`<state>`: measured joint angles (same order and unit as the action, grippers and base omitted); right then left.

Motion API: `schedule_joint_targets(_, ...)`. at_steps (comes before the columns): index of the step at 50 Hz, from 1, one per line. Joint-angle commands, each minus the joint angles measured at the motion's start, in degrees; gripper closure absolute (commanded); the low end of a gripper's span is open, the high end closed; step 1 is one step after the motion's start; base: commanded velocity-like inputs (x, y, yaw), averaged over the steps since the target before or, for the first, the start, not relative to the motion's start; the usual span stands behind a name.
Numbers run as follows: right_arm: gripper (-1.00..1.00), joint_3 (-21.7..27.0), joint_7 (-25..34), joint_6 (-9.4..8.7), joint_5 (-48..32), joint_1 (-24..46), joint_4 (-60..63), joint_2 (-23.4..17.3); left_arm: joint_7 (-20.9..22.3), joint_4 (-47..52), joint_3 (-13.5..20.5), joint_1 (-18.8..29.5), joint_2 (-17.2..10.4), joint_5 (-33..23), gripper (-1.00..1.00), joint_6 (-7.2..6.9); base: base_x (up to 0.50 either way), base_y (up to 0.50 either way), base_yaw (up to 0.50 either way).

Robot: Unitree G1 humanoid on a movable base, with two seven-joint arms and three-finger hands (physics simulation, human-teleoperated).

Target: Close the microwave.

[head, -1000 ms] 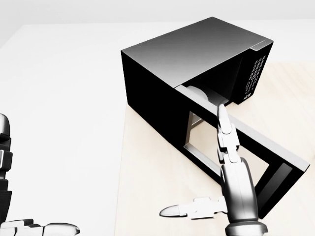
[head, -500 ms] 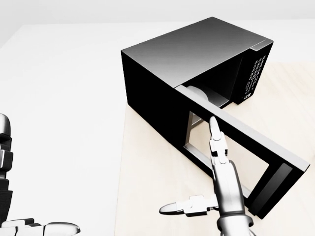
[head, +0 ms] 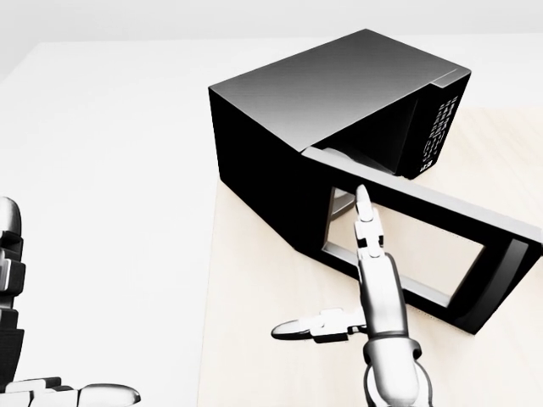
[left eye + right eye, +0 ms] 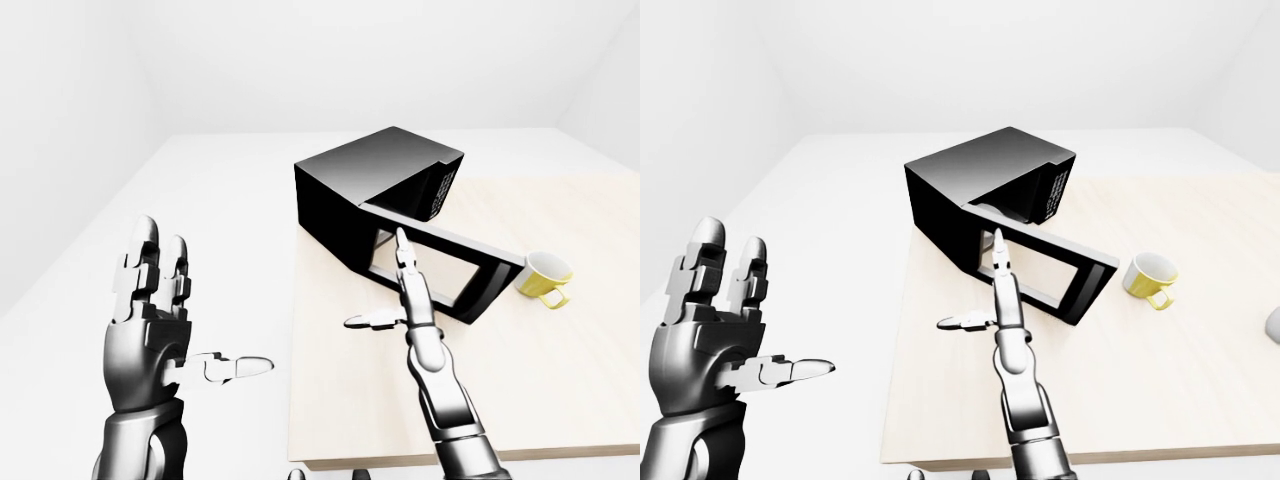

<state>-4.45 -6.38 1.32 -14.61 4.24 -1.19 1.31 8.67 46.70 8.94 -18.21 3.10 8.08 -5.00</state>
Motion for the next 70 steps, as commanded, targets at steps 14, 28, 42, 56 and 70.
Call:
schedule_joint_targets(14,-1.00,3.4,-1.4,2.79,2.9,9.5,-11.9,-1.0,0.2,0.1,-0.1,-0.1,0.0,-0.1,-1.00,0.00,0.00,0.00,0.00)
schedule_joint_targets(28,-1.00,4.7,-1.9,1.82,3.7,14.4,-14.7,-2.2,0.3,0.7,-0.2,-0.6,0.1,-0.1,-1.00,0.00,0.00,0.00,0.00)
schedule_joint_targets(42,-1.00,6.0,-2.9,3.59,6.0,22.6,-23.4,-3.2,0.4,1.1,0.2,-0.5,0.2,0.5,-1.00,0.00,0.00,0.00,0.00)
schedule_joint_targets(56,-1.00,7.0,-3.4,3.68,7.9,30.7,-31.8,-4.8,0.6,0.9,0.2,-0.4,0.2,0.3,-1.00,0.00,0.00,0.00,0.00)
schedule_joint_targets(70,-1.00,6.7,-4.2,3.68,7.1,38.4,-42.6,-4.7,0.6,0.7,0.0,-0.3,0.0,0.1,-1.00,0.00,0.00,0.00,0.00)
